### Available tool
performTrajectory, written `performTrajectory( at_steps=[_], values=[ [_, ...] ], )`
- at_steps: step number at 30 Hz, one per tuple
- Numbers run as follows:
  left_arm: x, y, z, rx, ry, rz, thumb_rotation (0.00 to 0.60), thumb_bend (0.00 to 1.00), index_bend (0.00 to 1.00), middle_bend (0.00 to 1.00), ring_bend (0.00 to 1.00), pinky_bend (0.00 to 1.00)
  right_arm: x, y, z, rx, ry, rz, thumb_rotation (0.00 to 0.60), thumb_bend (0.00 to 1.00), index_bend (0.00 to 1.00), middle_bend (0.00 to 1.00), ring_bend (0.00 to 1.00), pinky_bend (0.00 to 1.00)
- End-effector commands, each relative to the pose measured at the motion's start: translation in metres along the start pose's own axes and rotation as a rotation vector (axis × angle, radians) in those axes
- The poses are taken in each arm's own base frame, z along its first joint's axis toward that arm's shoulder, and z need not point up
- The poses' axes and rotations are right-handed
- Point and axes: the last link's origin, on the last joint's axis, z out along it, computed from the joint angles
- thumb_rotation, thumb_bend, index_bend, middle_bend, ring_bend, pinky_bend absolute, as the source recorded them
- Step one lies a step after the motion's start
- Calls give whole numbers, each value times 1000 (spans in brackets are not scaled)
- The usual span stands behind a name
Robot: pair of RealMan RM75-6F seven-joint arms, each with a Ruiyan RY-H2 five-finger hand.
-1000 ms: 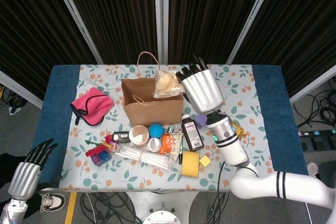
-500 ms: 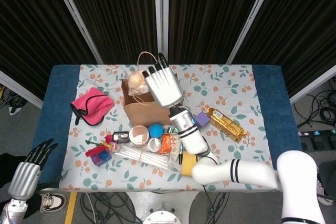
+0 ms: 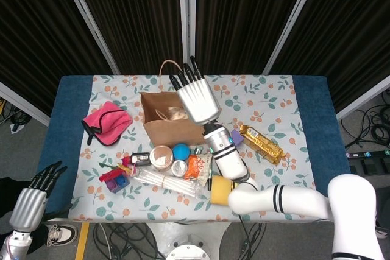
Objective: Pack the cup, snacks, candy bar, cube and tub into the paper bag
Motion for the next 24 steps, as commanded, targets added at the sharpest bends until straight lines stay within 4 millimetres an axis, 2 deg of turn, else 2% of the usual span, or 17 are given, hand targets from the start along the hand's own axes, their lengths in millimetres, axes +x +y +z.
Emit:
performTrajectory(
  at_steps=[1,3,6,7,11,15,17,20,24],
  values=[
    [0,0,0,-1,-2,0,600,157,179,178,125,200,15,9,-5,-12,54,21,600,39,223,246,132,15],
    [-1,0,0,-2,-6,1,600,157,179,178,125,200,27,18,-9,-21,89,27,600,47,223,246,133,12],
    [-1,2,-1,-11,-10,5,600,157,179,178,125,200,44,47,-25,-75,128,32,600,39,223,249,135,11],
    [-2,2,-1,-13,-10,5,600,157,179,178,125,200,46,62,-36,-113,121,39,600,27,223,252,137,11],
    [-2,4,-1,-19,-7,3,600,157,179,178,125,201,35,113,-84,-263,0,122,600,0,201,253,133,12],
    [-3,4,-1,-24,-11,4,600,157,179,178,125,200,-2,159,-141,-412,-113,223,600,0,148,252,123,14],
    [-3,5,-1,-27,-12,4,600,157,179,178,125,200,-22,171,-162,-473,-149,286,600,0,130,251,117,14],
    [-3,6,-2,-38,-15,7,600,157,179,178,125,200,-58,182,-190,-553,-210,357,600,0,112,242,108,14],
    [-4,7,-3,-47,-17,10,600,157,179,178,125,201,-98,181,-213,-645,-243,474,600,0,108,243,106,6]
  ],
)
